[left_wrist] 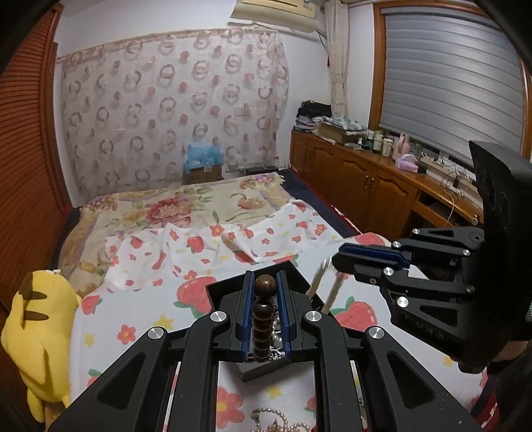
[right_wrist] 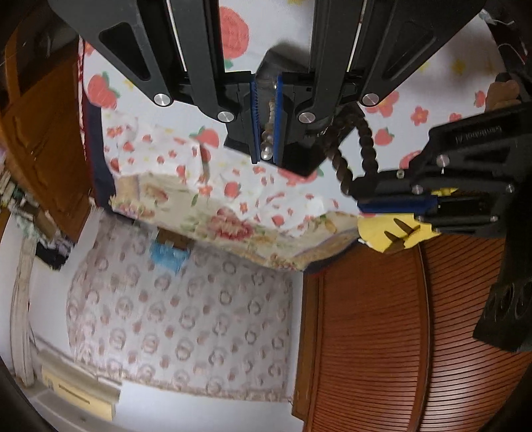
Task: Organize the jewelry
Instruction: 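Lower both held pieces into the black box and open both tools, then move the right tool over the pale jade bangle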
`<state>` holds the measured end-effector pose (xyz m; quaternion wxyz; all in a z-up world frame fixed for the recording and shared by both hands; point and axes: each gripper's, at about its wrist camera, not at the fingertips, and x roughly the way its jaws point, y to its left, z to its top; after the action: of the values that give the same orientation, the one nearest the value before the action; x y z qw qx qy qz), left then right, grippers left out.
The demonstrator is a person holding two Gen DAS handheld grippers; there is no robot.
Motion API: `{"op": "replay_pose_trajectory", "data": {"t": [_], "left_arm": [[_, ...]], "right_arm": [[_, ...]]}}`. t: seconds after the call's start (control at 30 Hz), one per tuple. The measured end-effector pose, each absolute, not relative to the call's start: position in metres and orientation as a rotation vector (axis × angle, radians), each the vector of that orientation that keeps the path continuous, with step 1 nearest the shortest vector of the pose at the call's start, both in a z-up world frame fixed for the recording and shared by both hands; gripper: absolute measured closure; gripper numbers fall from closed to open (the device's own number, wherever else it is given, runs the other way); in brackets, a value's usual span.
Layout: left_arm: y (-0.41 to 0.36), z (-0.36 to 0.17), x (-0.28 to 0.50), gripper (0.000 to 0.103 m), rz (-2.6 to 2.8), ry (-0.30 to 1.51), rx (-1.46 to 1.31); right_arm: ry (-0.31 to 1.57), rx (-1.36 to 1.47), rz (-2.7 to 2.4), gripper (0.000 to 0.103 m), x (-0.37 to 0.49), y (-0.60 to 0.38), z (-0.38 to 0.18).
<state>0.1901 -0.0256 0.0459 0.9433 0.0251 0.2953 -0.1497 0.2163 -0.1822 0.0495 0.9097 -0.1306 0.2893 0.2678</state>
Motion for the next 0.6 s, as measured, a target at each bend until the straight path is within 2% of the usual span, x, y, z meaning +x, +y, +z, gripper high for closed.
{"op": "replay_pose_trajectory", "data": {"t": [0.03, 0.1, 0.13, 0.2, 0.47, 0.53, 0.6], "left_arm": [[-0.027, 0.044, 0.193, 0.090, -0.303, 0.606, 0.054], [-0.029, 0.041, 0.198, 0.089, -0.297, 0.614, 0.055], [-0.030, 0.039, 0.200, 0.087, -0.290, 0.617, 0.058], [-0.030, 0.037, 0.199, 0.075, -0.285, 0.615, 0.054], [-0.025, 0.023, 0.172, 0.057, -0.270, 0.607, 0.073], [-0.024, 0.017, 0.162, 0.055, -0.261, 0.606, 0.089], [-0.021, 0.011, 0.153, 0.052, -0.257, 0.613, 0.097]], "right_arm": [[0.602, -0.265, 0.552, 0.093, 0.217, -0.185, 0.047], [0.603, -0.258, 0.547, 0.081, 0.215, -0.189, 0.045], [0.602, -0.255, 0.546, 0.081, 0.213, -0.191, 0.045], [0.602, -0.247, 0.550, 0.081, 0.206, -0.197, 0.043], [0.619, -0.228, 0.595, 0.081, 0.160, -0.209, 0.018], [0.628, -0.214, 0.605, 0.080, 0.150, -0.211, 0.009], [0.649, -0.199, 0.627, 0.077, 0.138, -0.211, -0.002]]}}
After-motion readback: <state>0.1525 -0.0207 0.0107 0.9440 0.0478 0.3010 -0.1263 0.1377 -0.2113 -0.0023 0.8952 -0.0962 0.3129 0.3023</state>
